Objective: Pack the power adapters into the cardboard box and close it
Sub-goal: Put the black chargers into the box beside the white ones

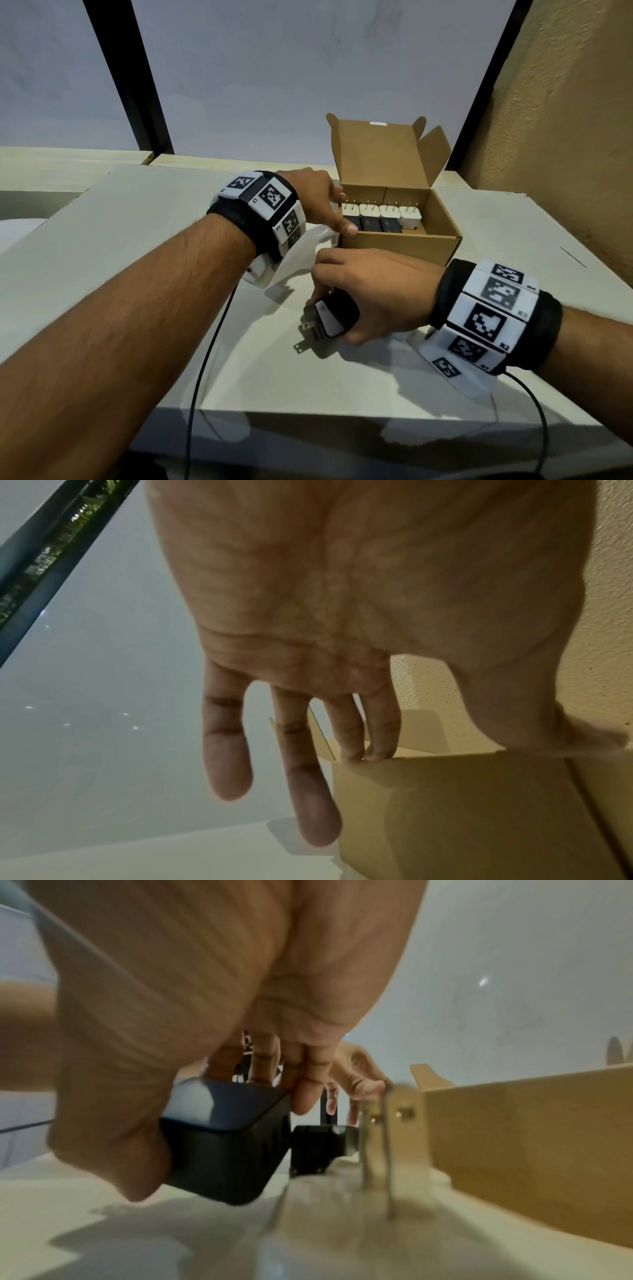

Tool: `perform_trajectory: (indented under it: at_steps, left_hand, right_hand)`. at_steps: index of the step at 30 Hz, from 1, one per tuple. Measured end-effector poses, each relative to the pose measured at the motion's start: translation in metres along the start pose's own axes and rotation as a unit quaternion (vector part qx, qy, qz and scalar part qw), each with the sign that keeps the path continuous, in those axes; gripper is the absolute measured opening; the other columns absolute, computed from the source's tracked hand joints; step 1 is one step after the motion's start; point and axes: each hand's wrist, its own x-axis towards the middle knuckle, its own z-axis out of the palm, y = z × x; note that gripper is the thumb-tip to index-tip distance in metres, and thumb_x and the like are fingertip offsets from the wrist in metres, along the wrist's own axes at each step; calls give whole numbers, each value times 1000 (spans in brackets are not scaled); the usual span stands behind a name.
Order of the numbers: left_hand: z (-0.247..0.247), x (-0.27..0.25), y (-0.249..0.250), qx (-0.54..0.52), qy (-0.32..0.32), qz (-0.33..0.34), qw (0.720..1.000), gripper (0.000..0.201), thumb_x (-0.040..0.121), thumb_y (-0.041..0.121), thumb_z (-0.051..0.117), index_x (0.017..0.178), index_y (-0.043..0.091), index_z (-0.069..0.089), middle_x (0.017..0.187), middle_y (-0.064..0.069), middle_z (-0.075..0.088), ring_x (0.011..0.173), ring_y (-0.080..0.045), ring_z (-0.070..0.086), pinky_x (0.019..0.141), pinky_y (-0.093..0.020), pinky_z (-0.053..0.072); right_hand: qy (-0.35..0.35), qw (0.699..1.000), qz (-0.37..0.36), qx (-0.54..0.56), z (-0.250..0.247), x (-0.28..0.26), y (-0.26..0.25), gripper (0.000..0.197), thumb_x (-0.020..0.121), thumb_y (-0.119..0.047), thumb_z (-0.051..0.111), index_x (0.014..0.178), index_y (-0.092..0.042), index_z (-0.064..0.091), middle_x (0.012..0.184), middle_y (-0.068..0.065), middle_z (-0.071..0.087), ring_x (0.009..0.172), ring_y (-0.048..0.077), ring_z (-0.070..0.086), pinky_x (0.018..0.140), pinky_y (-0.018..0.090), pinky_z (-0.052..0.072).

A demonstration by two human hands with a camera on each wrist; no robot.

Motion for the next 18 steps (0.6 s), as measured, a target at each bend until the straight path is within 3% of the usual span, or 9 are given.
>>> perform_trajectory:
  at_steps: [3,5,7,9,11,15,18]
  left_hand:
    - [0,-1,1,6,6,-4,1000,79,69,70,62,137,32,48,139,10,51,122,-15,50,91,-28,34]
    - [-2,-2,2,13,15,-10,1000,70,73,61,64,136,33,49,135,10,55,112,-12,52,84,-24,31]
    - [-3,-3,1,6,7,-10,1000,71,72,62,64,135,34,49,130,8,58,106,-12,51,82,-25,31]
    - [-4,-3,2,1,-4,-7,1000,76,68,67,64,136,35,48,133,7,57,112,-14,52,85,-29,35]
    - [-4,-2,2,-5,-13,-11,1000,79,68,67,64,137,32,46,141,8,50,124,-18,48,97,-35,36]
    - [-2,2,2,-20,-22,-16,999,83,64,72,63,136,33,47,142,6,48,128,-22,45,103,-41,33]
    - [-2,6,0,-26,-29,-21,999,87,62,74,62,136,33,46,144,8,46,130,-21,43,105,-44,31]
  right_hand:
    - [24,999,33,34,-7,-11,5,51,68,-38,80,104,-29,46,103,-10,45,88,9,45,71,16,43]
    - [66,993,68,65,-15,-19,10,54,63,-38,83,100,-32,43,103,-8,49,88,11,49,74,21,48]
    - [121,981,91,123,-24,-26,18,57,59,-35,85,91,-36,38,97,-9,54,84,7,52,72,17,48]
    - [164,961,110,191,-31,-31,30,61,58,-25,88,87,-36,36,93,-15,56,79,-1,60,64,14,52]
    - [210,936,138,245,-33,-35,44,67,54,-21,92,90,-34,38,96,-12,57,75,0,64,58,15,55]
    - [298,887,195,294,-26,-36,73,87,43,-22,94,114,-28,44,112,-4,58,104,10,60,91,23,53]
    - [331,864,190,327,-19,-38,86,94,43,-18,93,122,-30,43,109,-3,55,108,14,59,98,28,51]
